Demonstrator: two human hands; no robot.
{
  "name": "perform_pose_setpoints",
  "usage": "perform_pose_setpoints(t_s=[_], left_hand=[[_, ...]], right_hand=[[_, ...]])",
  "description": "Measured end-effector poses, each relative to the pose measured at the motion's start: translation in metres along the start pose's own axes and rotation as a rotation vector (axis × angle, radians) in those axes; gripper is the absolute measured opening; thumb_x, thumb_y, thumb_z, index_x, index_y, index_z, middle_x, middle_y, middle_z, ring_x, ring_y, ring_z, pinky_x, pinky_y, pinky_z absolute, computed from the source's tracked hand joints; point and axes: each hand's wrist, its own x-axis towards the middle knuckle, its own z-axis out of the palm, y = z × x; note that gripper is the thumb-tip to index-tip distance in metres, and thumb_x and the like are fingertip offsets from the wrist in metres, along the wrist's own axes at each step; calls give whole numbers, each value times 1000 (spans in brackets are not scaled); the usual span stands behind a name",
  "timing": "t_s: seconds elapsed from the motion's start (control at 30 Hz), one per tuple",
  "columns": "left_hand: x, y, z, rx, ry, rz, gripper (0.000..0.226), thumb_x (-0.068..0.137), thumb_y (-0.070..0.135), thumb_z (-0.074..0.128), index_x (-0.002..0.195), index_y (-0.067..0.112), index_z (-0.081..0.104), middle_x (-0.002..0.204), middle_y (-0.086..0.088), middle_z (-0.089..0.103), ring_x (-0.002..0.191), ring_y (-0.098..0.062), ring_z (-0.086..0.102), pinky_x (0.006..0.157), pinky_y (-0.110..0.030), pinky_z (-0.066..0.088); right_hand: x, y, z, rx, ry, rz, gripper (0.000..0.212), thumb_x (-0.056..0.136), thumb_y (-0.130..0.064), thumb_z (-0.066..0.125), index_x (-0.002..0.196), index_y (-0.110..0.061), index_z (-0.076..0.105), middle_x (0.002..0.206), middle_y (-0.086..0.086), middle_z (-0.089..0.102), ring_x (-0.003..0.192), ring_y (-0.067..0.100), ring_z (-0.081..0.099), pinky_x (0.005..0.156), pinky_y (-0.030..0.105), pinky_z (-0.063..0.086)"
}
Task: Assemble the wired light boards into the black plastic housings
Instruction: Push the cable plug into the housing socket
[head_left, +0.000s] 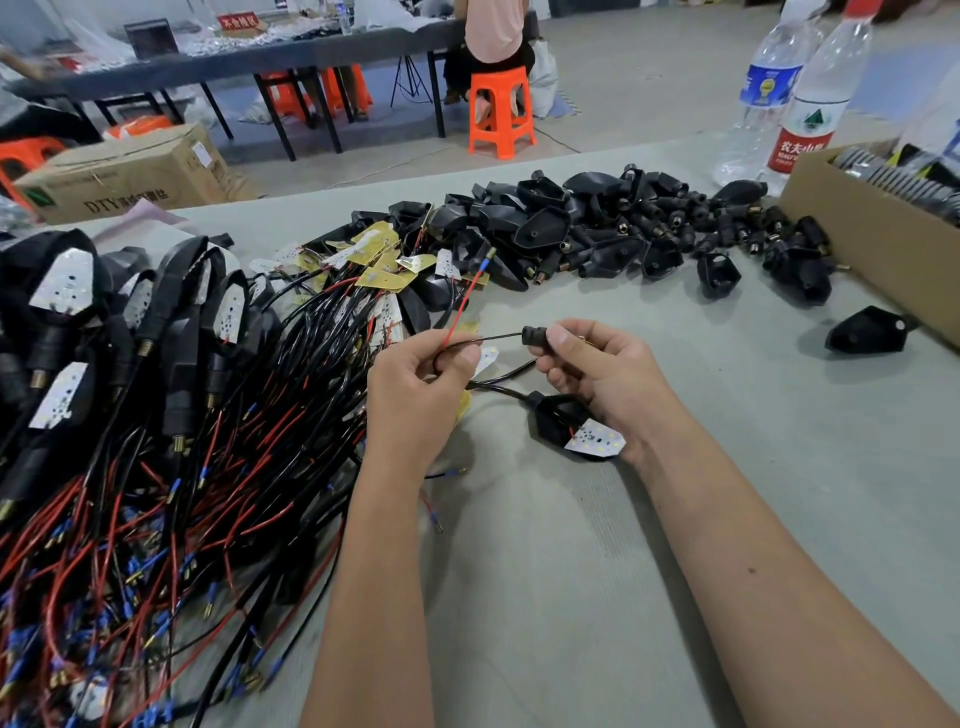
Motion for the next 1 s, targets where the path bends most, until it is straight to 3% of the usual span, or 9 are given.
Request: perform_pose_setpoints(t_s=[0.1,0.17,0.27,0.43,0.63,0.8,0.9,1.0], left_hand=[[-3,5,2,-44,-29,3,20,91,32,68,103,18,77,83,2,76,79,-17,71,77,-38,60],[-2,4,2,-74,12,11,17,101,22,60,104,9,71,90,-3,79,87,-19,75,87,-44,61],[2,0,0,-86,69,10,8,100,10,62,96,3,66,87,-6,79,85,-22,76,87,-50,60],[-1,4,13,-39,-5,45,9,87,14,77,82,21,73,81,-6,76,82,-31,73,75,-40,57],[-3,7,32,-25,23,70,24,83,8,83,77,31,77,71,8,74,62,-1,63,62,-14,46],[-7,7,39,-4,104,43,15,80,13,87,78,24,76,70,5,75,62,-6,68,62,-17,51],[-6,5,35,-73,65,40,13,87,4,78,85,17,78,78,1,78,74,-12,76,71,-21,57],[-5,5,33,-68,3,48,24,92,-5,66,91,15,78,87,-2,80,84,-18,77,82,-31,61]], right_hand=[[-1,-1,0,-4,3,-4,10,94,-6,70,103,-4,66,85,13,77,65,12,69,61,17,55],[0,0,1,6,9,-2,10,94,-6,70,102,-4,67,85,13,77,64,12,69,60,17,55],[0,-1,0,-31,0,-10,9,94,-8,70,102,-4,68,82,11,76,62,11,67,58,17,54],[-2,1,1,-170,-94,-43,9,93,-10,72,99,-4,72,74,10,72,58,11,62,57,18,52],[-1,-1,-2,19,-61,-29,22,75,-26,80,90,-12,75,71,6,62,56,12,50,52,18,44],[0,1,-2,-41,-98,-56,23,87,-28,73,102,-11,74,85,6,72,65,11,63,57,18,49],[0,3,0,-41,-95,-43,9,101,-14,63,105,-9,68,93,11,75,70,14,71,58,18,54],[1,3,-1,10,-103,-48,16,103,-8,58,116,-10,67,96,16,72,73,16,72,62,19,56]])
